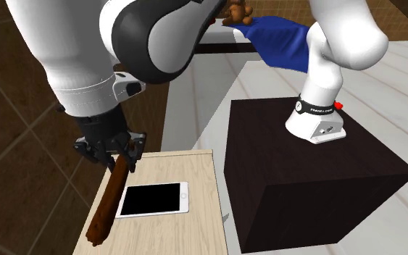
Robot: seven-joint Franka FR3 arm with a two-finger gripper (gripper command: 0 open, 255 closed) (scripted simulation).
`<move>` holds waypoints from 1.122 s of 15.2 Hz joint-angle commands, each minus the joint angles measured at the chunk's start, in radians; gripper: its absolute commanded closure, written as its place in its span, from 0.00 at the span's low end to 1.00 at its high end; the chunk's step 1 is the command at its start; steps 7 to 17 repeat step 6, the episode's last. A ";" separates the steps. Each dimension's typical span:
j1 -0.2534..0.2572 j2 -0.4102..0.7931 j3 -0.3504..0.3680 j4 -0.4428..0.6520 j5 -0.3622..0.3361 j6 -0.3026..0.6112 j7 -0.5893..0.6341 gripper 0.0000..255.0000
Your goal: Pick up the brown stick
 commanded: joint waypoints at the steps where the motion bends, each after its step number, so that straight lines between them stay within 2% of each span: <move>1: -0.003 -0.011 0.004 0.009 0.007 -0.019 -0.005 1.00; 4: -0.006 -0.030 0.011 0.022 0.017 -0.050 -0.012 1.00; 17: -0.007 -0.031 0.011 0.023 0.018 -0.051 -0.012 1.00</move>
